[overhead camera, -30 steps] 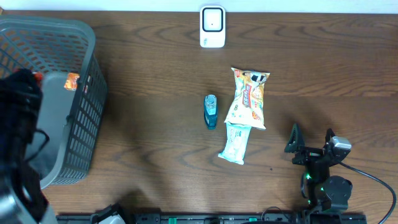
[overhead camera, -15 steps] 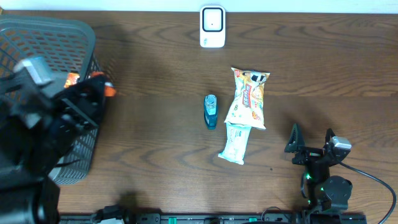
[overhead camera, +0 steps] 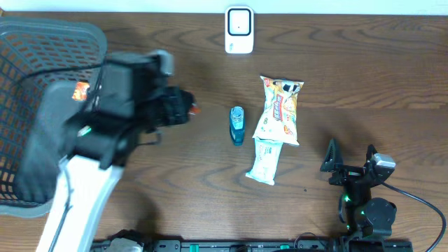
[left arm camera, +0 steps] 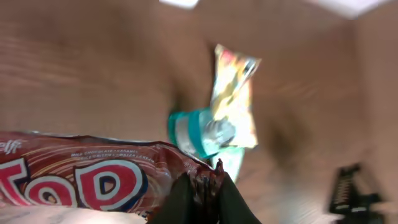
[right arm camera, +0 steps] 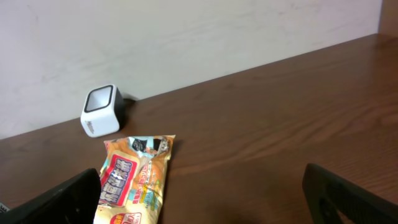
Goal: Scan the item barcode
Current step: 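Lift the red TOP bar with the left gripper and carry it toward the scanner, then release the TOP bar beside the teal bottle and withdraw the left gripper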
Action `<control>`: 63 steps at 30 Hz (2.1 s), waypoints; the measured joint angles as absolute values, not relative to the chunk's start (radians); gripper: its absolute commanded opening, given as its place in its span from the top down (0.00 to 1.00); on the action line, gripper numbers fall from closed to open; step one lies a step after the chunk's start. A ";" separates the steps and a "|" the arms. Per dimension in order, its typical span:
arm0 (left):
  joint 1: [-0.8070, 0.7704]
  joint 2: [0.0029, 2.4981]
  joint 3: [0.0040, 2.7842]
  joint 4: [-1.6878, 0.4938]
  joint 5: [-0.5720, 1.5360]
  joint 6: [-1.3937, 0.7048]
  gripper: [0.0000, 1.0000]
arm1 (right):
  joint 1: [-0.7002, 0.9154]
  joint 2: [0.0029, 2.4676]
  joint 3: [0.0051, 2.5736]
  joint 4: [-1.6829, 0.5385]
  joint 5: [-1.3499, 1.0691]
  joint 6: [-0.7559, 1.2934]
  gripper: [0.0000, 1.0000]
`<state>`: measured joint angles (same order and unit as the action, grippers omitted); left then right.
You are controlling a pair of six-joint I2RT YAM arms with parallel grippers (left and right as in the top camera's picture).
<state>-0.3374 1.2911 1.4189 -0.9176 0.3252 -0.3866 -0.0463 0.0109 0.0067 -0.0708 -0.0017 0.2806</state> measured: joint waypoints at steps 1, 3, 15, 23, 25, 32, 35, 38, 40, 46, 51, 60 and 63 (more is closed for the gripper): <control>-0.365 1.323 1.415 -0.920 0.306 -0.361 0.93 | -0.046 0.011 0.007 -0.071 -0.002 0.281 0.01; -0.415 1.389 1.412 -0.931 0.272 -0.305 0.93 | -0.046 0.011 0.007 -0.071 -0.002 0.281 0.01; -0.457 1.621 1.411 -0.775 0.149 -0.338 0.93 | -0.046 0.011 0.007 -0.071 -0.002 0.281 0.01; -0.447 1.707 1.411 -0.695 0.151 -0.627 0.92 | -0.046 0.011 0.007 -0.070 -0.002 0.281 0.01; -0.447 1.743 1.411 -0.680 0.151 -0.721 0.92 | -0.046 0.011 0.007 -0.071 -0.002 0.281 0.01; -0.447 1.866 1.411 -0.589 0.151 -0.999 0.49 | -0.046 0.011 0.007 -0.071 -0.002 0.281 0.01; -0.447 1.898 1.411 -0.549 0.151 -1.063 0.02 | -0.046 0.011 0.007 -0.071 -0.002 0.281 0.01; -0.444 1.904 1.411 -0.529 0.151 -1.093 0.01 | -0.046 0.011 0.007 -0.071 -0.002 0.281 0.01; -0.437 1.902 1.411 -0.527 0.151 -1.096 0.01 | -0.046 0.011 0.007 -0.071 -0.002 0.281 0.01; -0.361 1.834 1.417 -0.542 0.152 -1.042 0.01 | -0.046 0.011 0.007 -0.071 -0.002 0.281 0.01; -0.259 1.637 1.444 -0.552 0.151 -0.942 0.01 | -0.046 0.011 0.007 -0.070 -0.002 0.281 0.01; -0.049 1.256 1.535 -0.601 0.131 -0.689 0.01 | -0.046 0.011 0.007 -0.071 -0.002 0.281 0.01; 0.034 1.190 1.538 -0.624 0.052 -0.645 0.00 | -0.046 0.011 0.007 -0.071 -0.002 0.281 0.01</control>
<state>0.0341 1.1896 1.5375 -0.6243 0.0517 -0.6449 -0.0463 0.0109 0.0067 -0.0708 -0.0017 0.2806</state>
